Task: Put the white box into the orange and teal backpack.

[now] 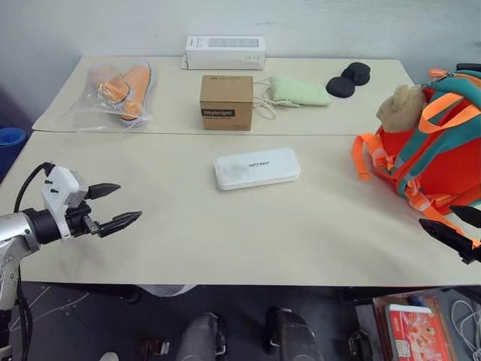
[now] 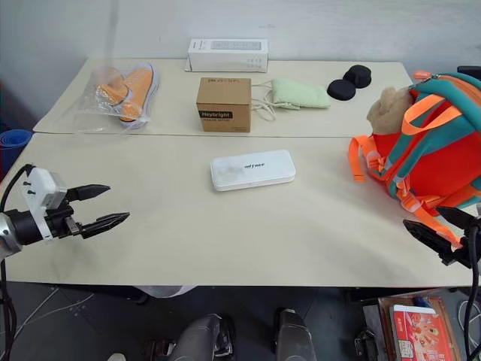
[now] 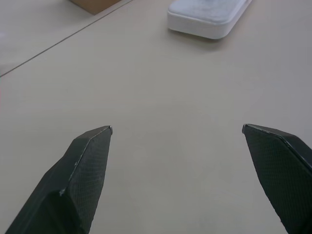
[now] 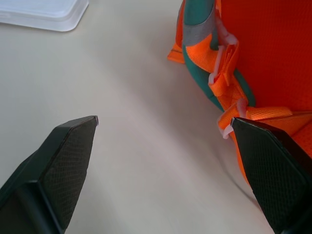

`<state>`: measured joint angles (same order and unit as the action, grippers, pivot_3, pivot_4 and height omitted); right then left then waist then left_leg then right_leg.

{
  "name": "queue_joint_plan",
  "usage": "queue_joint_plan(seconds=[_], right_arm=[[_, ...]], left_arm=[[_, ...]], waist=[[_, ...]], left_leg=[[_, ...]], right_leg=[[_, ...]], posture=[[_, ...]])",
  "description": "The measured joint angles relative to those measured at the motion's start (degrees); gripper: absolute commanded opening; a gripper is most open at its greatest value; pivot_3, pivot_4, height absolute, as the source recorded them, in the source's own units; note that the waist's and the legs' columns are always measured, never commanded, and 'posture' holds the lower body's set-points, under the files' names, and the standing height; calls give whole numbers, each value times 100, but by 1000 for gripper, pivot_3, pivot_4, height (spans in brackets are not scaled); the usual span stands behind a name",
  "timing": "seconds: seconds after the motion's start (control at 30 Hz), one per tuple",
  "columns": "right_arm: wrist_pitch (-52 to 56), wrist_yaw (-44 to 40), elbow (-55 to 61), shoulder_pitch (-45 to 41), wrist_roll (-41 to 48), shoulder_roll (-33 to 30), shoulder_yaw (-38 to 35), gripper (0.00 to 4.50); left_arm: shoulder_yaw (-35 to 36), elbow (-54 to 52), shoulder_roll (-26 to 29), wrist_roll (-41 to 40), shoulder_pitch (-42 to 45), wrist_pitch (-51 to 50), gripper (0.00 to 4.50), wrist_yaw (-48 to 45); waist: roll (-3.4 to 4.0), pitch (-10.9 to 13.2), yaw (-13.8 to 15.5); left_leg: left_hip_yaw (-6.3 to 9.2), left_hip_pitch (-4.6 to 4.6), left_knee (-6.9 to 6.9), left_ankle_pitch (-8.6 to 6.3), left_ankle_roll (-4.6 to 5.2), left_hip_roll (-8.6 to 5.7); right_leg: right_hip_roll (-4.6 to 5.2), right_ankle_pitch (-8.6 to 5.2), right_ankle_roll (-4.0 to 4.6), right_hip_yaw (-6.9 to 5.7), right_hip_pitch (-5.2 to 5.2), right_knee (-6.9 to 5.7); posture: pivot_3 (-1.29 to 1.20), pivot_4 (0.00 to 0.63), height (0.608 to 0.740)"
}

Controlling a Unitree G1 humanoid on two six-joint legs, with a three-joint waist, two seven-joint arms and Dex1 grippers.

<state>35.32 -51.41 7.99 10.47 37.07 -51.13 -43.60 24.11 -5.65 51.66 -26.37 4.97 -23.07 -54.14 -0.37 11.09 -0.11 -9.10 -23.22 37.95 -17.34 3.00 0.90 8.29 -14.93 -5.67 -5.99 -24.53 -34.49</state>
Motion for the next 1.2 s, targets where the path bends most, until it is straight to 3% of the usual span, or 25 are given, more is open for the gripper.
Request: queue_joint_plan(seconds=[0.5,0.67,0.9,1.1,1.13,1.2], right_arm=[[-44,147,-1,-119,-55,73,119,4484],[-28,207,71,-595,-118,73,655,4484],[284,449,436,-1834,-131,73,1915,2166],[387,737,427,-3153,-524,529,3369,70],[361,838,278,-3375,-674,669,3587,0],[319,1106,-143,-3833,-1024,954,3934,0]], left_arm=[[-7,-27,-36,1,40,-204,4500,376],[-320,-60,-124,-3,242,-509,4500,521],[-1348,-286,-424,276,860,-1138,2367,1043],[-1959,67,-1347,714,2004,-1782,435,2088],[-2025,165,-1460,770,2171,-1859,101,2213],[-2148,263,-1564,887,2373,-1944,47,2340]], waist=[[0,0,-1],[0,0,-10],[0,0,-8],[-2,0,10],[-2,0,6],[-2,0,-3]], left_leg=[[-1,1,-2,1,-1,-1],[-3,3,0,3,-3,-2],[-6,2,6,7,-1,-4],[-9,-1,20,30,31,-6],[-14,-3,21,33,37,-6],[-18,-4,22,35,41,-7]], right_leg=[[-2,0,0,-1,0,-2],[-1,1,-1,1,1,-9],[-6,1,-1,-3,-1,-19],[-14,2,-3,-33,-1,-39],[-17,3,-6,-39,-2,-50],[-23,4,-7,-41,-2,-55]], posture=[[0,150,740],[0,150,740],[0,150,740],[0,150,740],[0,150,740],[0,150,740]])
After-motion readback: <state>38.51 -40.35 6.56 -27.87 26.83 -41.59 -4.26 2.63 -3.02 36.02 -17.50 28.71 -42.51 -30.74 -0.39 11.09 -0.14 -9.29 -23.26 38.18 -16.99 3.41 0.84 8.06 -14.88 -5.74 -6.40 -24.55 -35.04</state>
